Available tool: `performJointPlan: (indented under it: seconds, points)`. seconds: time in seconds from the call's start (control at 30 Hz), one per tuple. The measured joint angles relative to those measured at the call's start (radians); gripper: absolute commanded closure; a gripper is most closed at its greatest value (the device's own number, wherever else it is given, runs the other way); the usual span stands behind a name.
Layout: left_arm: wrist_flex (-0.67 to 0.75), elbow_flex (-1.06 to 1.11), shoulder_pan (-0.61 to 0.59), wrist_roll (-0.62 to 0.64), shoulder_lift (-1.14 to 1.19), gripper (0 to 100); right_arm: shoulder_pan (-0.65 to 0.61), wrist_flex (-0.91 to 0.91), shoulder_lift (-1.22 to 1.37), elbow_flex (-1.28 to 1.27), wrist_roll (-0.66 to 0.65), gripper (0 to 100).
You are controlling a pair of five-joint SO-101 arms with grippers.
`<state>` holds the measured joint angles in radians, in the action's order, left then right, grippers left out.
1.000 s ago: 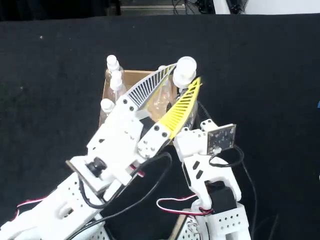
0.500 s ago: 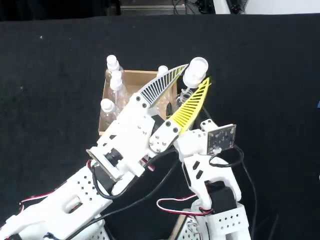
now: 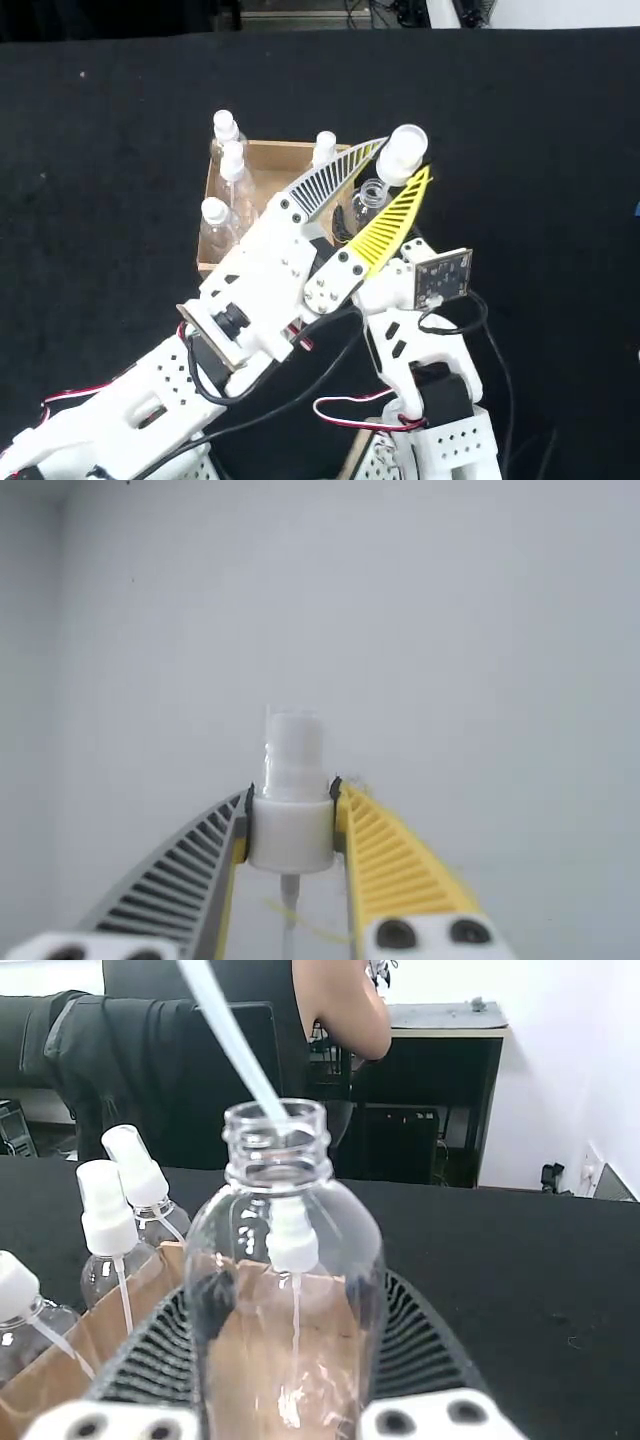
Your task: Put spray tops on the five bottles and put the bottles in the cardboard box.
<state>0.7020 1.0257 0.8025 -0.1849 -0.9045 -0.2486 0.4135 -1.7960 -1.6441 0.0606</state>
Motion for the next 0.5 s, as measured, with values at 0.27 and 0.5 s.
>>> performJointPlan:
  seconds: [0.27,0.5]
  points:
    - [-0.008,0.0,0.0,0.0,-0.006,96,0.0,0.0,0.0,0.0,0.0,98.7]
    - [-0.008,0.025,0.0,0.0,0.037,96,0.0,0.0,0.0,0.0,0.0,98.7]
